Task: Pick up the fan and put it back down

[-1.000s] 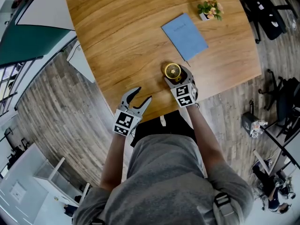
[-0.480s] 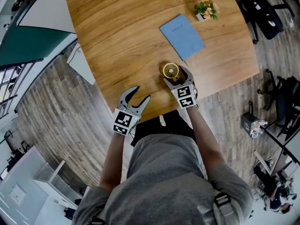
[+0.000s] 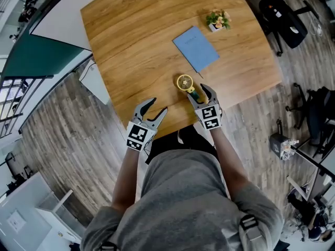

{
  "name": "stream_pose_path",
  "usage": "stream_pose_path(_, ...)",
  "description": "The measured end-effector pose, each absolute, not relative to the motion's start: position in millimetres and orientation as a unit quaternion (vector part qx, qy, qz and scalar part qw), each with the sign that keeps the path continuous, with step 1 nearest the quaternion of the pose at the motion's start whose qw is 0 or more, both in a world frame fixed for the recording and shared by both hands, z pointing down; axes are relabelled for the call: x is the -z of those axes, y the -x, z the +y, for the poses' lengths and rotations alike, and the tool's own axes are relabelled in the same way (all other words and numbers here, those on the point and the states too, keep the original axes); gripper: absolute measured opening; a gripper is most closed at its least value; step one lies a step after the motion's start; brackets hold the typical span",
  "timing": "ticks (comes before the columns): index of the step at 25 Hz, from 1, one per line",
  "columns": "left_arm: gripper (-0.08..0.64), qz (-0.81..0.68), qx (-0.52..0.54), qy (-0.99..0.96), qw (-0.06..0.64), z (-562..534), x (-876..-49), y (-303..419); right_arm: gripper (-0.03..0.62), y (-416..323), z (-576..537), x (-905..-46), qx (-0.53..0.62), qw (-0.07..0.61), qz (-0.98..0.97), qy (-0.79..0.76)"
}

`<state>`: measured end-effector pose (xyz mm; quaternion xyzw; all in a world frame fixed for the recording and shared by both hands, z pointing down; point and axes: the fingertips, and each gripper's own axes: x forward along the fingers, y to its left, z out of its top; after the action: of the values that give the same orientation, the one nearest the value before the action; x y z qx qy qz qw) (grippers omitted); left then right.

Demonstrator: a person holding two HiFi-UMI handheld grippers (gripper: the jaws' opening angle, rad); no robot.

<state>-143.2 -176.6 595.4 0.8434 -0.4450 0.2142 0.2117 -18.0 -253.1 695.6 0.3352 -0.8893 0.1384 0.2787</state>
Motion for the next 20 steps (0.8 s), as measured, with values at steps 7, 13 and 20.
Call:
stream_pose_path(7,0.199,-0.46,-0.174,-0.852,0.178,-181,-552,122,0.039,-18,-237,-641,-0.121,0.227,-0.898,-0.357)
stream_pose_path(13,0.078,-0.453,-0.169,-0.861,0.16,-164,-531,103,0.006,-44,-215,-620,-0.122,0.213,-0.903,-0.352)
stream_pose_path(20,0.027,-0.471,-0.183,-0.851,0.145,-145,-524,93,0.005,-58,-194,-594,-0.104,0.192,-0.915,-0.34)
